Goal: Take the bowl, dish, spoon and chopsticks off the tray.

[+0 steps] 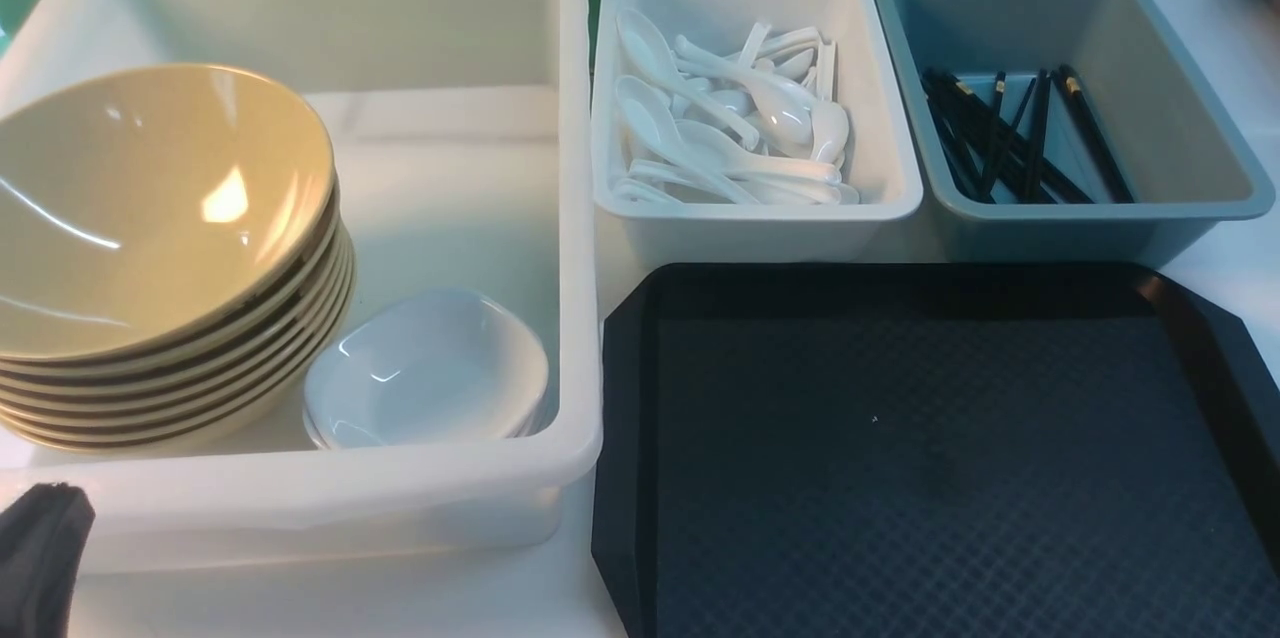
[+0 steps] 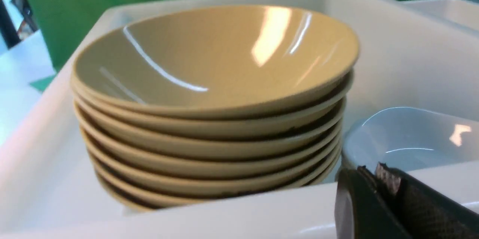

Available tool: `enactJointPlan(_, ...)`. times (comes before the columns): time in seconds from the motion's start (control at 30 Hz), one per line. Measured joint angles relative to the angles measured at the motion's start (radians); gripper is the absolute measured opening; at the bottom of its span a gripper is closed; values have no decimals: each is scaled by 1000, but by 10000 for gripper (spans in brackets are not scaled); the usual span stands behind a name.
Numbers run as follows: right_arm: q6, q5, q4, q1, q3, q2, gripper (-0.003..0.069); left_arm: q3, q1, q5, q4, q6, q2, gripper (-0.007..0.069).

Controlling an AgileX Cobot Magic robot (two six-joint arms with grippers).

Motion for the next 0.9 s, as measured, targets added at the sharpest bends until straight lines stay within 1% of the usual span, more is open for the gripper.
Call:
enactJointPlan(0.03,0,0,0,0,0,0,83,3,0,-1,9,0,0,8)
enactJointPlan(0.07,0,0,0,0,0,0,83,21,0,-9,61,-104,0,8)
enactJointPlan(0.2,1,0,0,0,0,0,86,23,0,13,92,-153,0,8)
enactJointPlan(0.43,1,0,0,0,0,0,94,23,-7,109,87,-149,0,8)
enactJointPlan(0.73,-5,0,0,0,0,0,105,23,-13,115,41,-66,0,8)
enactJointPlan(0.9,-5,0,0,0,0,0,112,23,-13,116,35,-66,0,8)
